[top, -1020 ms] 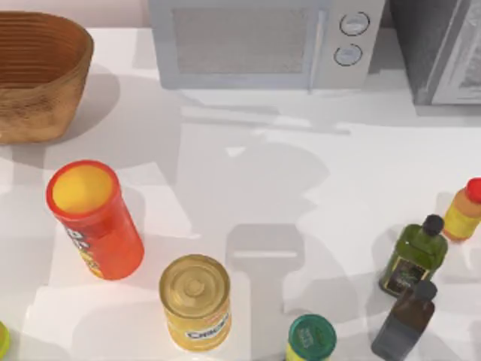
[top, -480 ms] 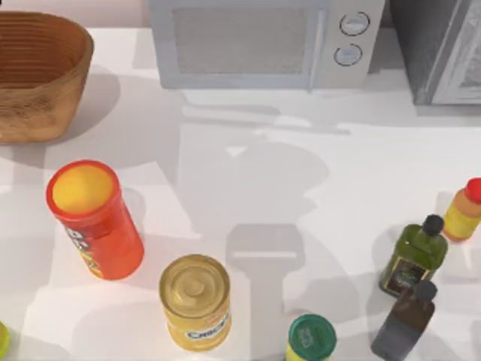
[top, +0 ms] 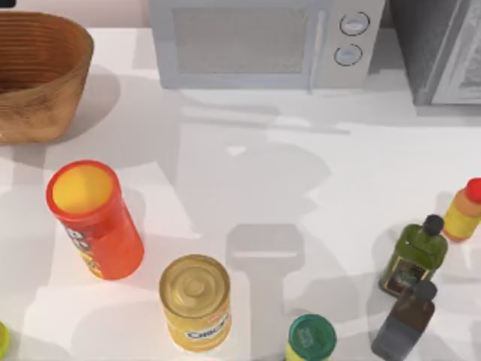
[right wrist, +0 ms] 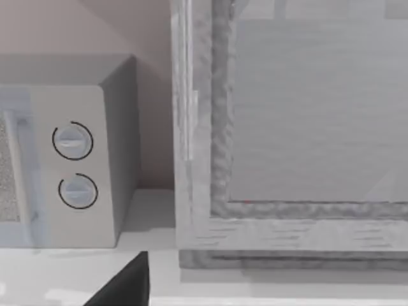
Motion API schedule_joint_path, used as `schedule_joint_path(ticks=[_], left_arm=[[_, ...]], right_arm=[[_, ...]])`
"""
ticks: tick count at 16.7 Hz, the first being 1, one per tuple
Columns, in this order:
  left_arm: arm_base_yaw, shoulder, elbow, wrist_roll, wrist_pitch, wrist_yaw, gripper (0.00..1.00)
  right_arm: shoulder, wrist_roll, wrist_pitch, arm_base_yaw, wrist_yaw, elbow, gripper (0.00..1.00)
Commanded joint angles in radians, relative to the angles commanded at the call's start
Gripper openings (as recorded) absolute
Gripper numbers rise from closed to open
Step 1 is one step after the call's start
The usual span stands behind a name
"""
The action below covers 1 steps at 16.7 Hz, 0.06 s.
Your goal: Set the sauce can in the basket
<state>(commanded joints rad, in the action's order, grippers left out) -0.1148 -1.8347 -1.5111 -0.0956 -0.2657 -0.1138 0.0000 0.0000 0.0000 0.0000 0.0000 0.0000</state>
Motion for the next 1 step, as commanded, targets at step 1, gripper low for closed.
schedule_joint_path(ticks=[1], left_arm=[[0.000, 0.000, 0.000, 0.000, 0.000, 0.000, 1.00]], right_arm=[[0.000, 0.000, 0.000, 0.000, 0.000, 0.000, 1.00]])
